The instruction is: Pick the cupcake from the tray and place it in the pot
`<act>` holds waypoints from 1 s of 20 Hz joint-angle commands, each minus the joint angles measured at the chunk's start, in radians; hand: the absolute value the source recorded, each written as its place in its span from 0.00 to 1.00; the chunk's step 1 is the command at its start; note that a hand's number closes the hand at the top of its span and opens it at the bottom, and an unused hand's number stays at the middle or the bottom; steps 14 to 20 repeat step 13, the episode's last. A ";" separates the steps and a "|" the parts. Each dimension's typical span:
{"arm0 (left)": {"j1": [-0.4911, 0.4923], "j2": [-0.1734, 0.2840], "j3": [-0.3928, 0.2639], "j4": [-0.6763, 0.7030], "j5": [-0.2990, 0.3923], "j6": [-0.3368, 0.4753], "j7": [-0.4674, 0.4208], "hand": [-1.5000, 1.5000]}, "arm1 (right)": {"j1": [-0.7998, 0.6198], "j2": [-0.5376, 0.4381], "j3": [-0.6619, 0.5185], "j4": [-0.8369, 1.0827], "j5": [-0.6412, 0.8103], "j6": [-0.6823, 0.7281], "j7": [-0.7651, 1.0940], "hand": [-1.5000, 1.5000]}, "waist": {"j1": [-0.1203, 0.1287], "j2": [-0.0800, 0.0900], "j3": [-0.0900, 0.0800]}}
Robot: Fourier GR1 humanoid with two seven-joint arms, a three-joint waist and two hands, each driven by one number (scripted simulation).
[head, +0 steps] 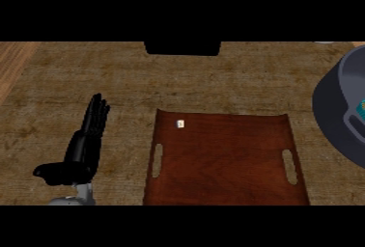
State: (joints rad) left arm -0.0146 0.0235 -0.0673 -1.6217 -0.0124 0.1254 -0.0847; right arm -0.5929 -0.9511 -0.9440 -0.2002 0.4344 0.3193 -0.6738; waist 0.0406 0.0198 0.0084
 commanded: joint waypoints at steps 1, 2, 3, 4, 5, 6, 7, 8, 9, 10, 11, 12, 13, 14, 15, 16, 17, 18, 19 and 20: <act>-0.001 0.012 0.006 -0.003 -0.004 -0.005 -0.011 0.50 | 0.031 -0.037 -0.014 0.010 -0.015 0.029 -0.036 0.00 | 0.004 0.003 0.002; -0.018 0.003 0.013 0.009 0.006 -0.002 -0.011 0.50 | 0.012 -0.040 -0.020 0.016 -0.021 0.018 -0.014 0.00 | 0.007 0.005 0.002; -0.031 -0.014 -0.002 0.020 -0.008 0.015 0.010 0.50 | 0.032 -0.035 -0.013 0.009 -0.012 -0.002 -0.038 0.00 | 0.003 0.006 0.003; -0.007 0.002 0.007 0.006 0.006 -0.003 0.002 0.50 | 0.057 -0.042 -0.025 0.023 -0.024 0.015 -0.043 0.00 | 0.001 0.002 0.002; -0.022 -0.007 -0.005 -0.012 -0.006 0.010 0.023 0.50 | 0.048 -0.028 -0.032 0.018 -0.031 -0.011 -0.053 0.00 | 0.003 0.002 0.002; 0.013 0.003 0.005 0.008 0.001 -0.008 -0.042 0.50 | 0.034 -0.057 -0.053 0.031 -0.050 -0.002 -0.013 0.00 | 0.008 0.003 0.002; 0.002 -0.004 0.014 0.025 -0.002 0.009 -0.031 0.50 | 0.072 -0.078 -0.076 0.042 -0.072 0.045 -0.037 0.00 | -0.009 0.004 0.003; -0.003 -0.005 0.005 0.033 -0.002 -0.001 -0.036 0.50 | 0.052 -0.065 -0.078 0.041 -0.073 0.004 -0.017 0.00 | 0.001 0.005 0.003; 0.017 -0.022 -0.026 0.034 -0.004 0.019 -0.042 0.50 | 0.040 -0.068 -0.081 0.038 -0.076 -0.024 0.000 0.00 | 0.007 0.006 0.003; -0.013 -0.016 -0.004 0.054 -0.015 0.015 -0.048 0.50 | 0.071 -0.070 -0.093 0.042 -0.085 -0.011 -0.027 0.00 | -0.005 0.009 0.005; -0.030 0.000 0.008 0.040 0.004 -0.003 -0.019 0.50 | 0.056 -0.091 -0.095 0.042 -0.089 0.002 -0.003 0.00 | 0.001 0.007 0.004; -0.004 -0.009 0.002 0.034 -0.006 0.011 -0.038 0.50 | 0.059 -0.102 -0.106 0.049 -0.102 0.017 0.010 0.00 | 0.000 0.003 0.003; -0.040 0.006 0.022 0.066 0.003 -0.001 -0.042 0.50 | 0.048 -0.094 -0.103 0.046 -0.095 -0.032 0.026 0.00 | 0.006 0.011 0.004; -0.040 0.006 0.022 0.066 0.003 -0.001 -0.042 0.50 | 0.048 -0.094 -0.103 0.046 -0.095 -0.032 0.026 0.00 | 0.006 0.011 0.004; -0.040 0.006 0.022 0.066 0.003 -0.001 -0.042 0.50 | 0.048 -0.094 -0.103 0.046 -0.095 -0.032 0.026 0.00 | 0.006 0.011 0.004; -0.040 0.006 0.022 0.066 0.003 -0.001 -0.042 0.50 | 0.048 -0.094 -0.103 0.046 -0.095 -0.032 0.026 0.00 | 0.006 0.011 0.004; -0.040 0.006 0.022 0.066 0.003 -0.001 -0.042 0.50 | 0.048 -0.094 -0.103 0.046 -0.095 -0.032 0.026 0.00 | 0.006 0.011 0.004; -0.040 0.006 0.022 0.066 0.003 -0.001 -0.042 0.50 | 0.048 -0.094 -0.103 0.046 -0.095 -0.032 0.026 0.00 | 0.006 0.011 0.004; -0.040 0.006 0.022 0.066 0.003 -0.001 -0.042 0.50 | 0.048 -0.094 -0.103 0.046 -0.095 -0.032 0.026 0.00 | 0.006 0.011 0.004; -0.040 0.006 0.022 0.066 0.003 -0.001 -0.042 0.50 | 0.048 -0.094 -0.103 0.046 -0.095 -0.032 0.026 0.00 | 0.006 0.011 0.004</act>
